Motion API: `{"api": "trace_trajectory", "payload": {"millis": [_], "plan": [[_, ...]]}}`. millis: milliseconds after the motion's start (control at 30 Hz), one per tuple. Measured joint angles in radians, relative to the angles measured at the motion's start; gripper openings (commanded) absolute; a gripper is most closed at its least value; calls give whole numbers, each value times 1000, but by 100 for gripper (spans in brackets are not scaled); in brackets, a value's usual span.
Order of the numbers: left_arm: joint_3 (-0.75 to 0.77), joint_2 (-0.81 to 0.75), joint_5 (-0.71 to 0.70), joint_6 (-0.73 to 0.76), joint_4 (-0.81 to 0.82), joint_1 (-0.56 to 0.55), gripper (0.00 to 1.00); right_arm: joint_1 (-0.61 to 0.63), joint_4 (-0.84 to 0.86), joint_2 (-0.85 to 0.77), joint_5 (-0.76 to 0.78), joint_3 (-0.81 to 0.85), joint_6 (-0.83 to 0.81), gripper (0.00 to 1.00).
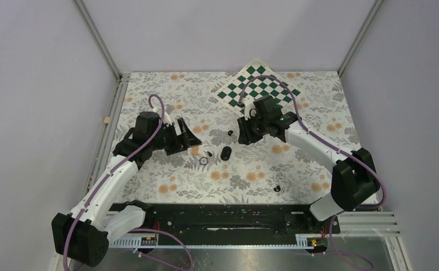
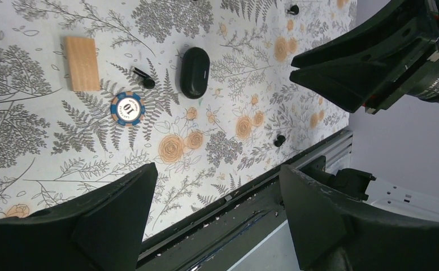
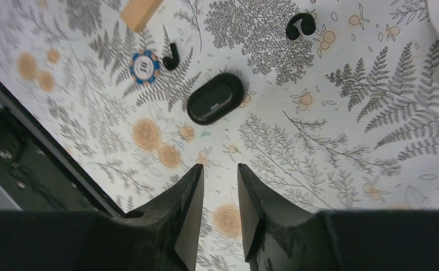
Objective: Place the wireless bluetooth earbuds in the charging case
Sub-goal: Pick up the charging case from the center of the board.
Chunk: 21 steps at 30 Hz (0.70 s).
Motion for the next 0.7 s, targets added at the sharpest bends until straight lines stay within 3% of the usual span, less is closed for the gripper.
{"api": "trace_trajectory", "payload": {"millis": [67, 100, 367, 700], "plan": [[0, 0, 2, 3, -1, 14, 81, 0, 29, 3, -1, -3, 129, 52], [0, 0, 2, 4, -1, 21, 81, 0, 48, 4, -1, -8, 180, 54], [-25, 0, 2, 6, -10, 50, 81, 24, 40, 126, 101, 28, 595, 54], [-31, -11, 5, 6, -10, 63, 81, 156, -84, 312, 320, 128, 828, 64]]}}
